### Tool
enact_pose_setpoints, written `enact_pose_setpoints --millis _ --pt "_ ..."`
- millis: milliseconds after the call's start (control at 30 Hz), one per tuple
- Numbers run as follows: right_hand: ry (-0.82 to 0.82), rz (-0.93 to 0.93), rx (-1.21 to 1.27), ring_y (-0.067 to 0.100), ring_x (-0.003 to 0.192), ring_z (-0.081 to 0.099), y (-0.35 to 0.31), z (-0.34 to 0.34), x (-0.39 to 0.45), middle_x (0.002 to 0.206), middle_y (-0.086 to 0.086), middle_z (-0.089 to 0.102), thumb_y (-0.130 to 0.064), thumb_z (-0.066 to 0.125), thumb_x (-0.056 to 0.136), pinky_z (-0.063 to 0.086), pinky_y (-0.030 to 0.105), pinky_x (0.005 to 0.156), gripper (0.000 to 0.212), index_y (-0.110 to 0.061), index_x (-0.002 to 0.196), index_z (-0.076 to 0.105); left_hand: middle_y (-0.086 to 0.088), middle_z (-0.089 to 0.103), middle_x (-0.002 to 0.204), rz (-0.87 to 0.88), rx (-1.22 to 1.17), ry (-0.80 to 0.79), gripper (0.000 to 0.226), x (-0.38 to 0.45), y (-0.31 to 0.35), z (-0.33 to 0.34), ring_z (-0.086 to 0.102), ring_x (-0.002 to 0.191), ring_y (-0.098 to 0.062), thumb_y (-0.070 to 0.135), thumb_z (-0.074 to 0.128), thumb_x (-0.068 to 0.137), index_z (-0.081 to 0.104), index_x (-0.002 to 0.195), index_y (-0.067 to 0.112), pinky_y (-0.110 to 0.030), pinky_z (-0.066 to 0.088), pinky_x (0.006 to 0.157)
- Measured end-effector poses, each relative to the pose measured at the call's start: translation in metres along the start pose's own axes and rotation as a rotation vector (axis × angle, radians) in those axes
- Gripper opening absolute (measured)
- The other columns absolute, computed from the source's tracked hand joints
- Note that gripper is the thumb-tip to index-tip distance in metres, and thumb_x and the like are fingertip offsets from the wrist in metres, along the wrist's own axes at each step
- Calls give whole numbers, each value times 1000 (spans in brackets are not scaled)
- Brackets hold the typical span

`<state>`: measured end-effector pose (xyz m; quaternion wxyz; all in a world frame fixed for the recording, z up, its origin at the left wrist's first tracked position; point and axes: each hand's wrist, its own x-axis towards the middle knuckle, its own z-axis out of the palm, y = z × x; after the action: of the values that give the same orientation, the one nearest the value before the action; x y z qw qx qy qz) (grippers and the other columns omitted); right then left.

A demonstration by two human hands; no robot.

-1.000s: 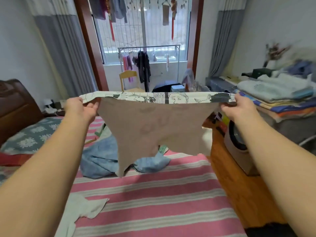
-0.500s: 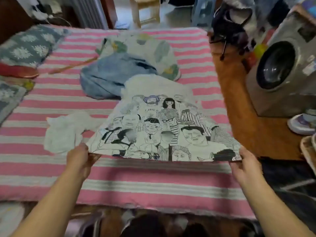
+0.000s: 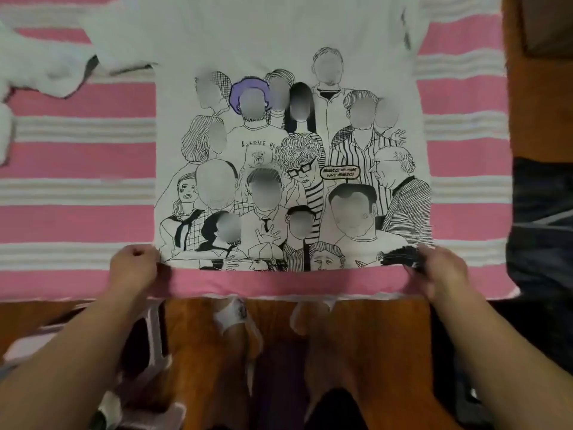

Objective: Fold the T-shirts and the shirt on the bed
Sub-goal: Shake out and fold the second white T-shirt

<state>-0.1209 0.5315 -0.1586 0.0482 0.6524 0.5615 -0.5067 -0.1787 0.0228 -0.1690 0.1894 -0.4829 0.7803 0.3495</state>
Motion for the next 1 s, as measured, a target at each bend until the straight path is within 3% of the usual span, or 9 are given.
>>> enact_pose_setpoints --millis 100,233,333,400,500,567,700,833,1000 --pt "124 -8 -10 28 87 67 -2 -11 -14 115 18 68 -3 67 93 62 45 68 19 -7 111 64 -22 71 100 104 222 100 16 -7 -3 -18 65 91 -38 15 56 92 67 99 5 -47 55 85" --pt "164 -78 -217 35 89 69 3 -24 -43 90 11 69 -4 67 92 60 50 82 22 -18 78 60 -16 67 85 204 441 94 13 -38 -8 -49 64 78 -37 16 53 100 57 105 5 -42 50 65" --pt "78 65 -397 32 86 69 4 -12 -44 81 9 68 -11 68 87 57 32 69 18 -14 70 61 -4 64 76 275 804 -71 15 -42 -12 -56 63 66 -26 32 48 101 44 103 17 -34 49 57" --pt "6 153 -588 24 76 63 -12 -3 -33 68 3 62 -23 64 81 42 19 48 19 -14 67 56 2 68 82 261 1118 -290 30 -21 -5 -51 65 72 -20 52 52 89 55 98 23 -39 56 71" --pt "-55 -33 -700 23 72 59 -84 17 -36 70 2 66 -14 64 86 56 28 60 10 -13 77 60 6 68 101 384 1407 -498 25 -24 72 -32 65 85 -18 38 54 84 63 106 30 -40 56 84" --pt "23 -200 -707 24 79 64 -147 40 -22 85 10 66 -13 65 88 56 31 70 4 -11 85 64 1 64 105 564 1359 -507 28 -41 150 -7 64 95 -22 15 52 92 60 118 21 -34 55 86" --pt "-19 -514 -720 25 87 59 -264 91 13 102 16 65 -13 61 92 54 36 86 7 -13 98 65 4 57 80 862 841 -419 9 -46 269 80 59 71 -16 21 50 94 52 86 18 -30 52 64" --pt "-124 -680 -742 24 91 59 -343 148 48 97 9 64 -14 60 92 50 34 81 5 -15 95 63 -1 49 93 1055 801 -302 14 -61 351 162 59 84 -26 10 49 86 45 91 23 -41 56 73" --pt "-217 -783 -731 30 114 57 -373 216 82 122 7 59 -49 64 82 50 37 88 55 -13 123 57 -3 41 131 1079 1008 -169 72 -60 401 236 51 111 -30 14 53 84 22 147 29 -40 44 75"
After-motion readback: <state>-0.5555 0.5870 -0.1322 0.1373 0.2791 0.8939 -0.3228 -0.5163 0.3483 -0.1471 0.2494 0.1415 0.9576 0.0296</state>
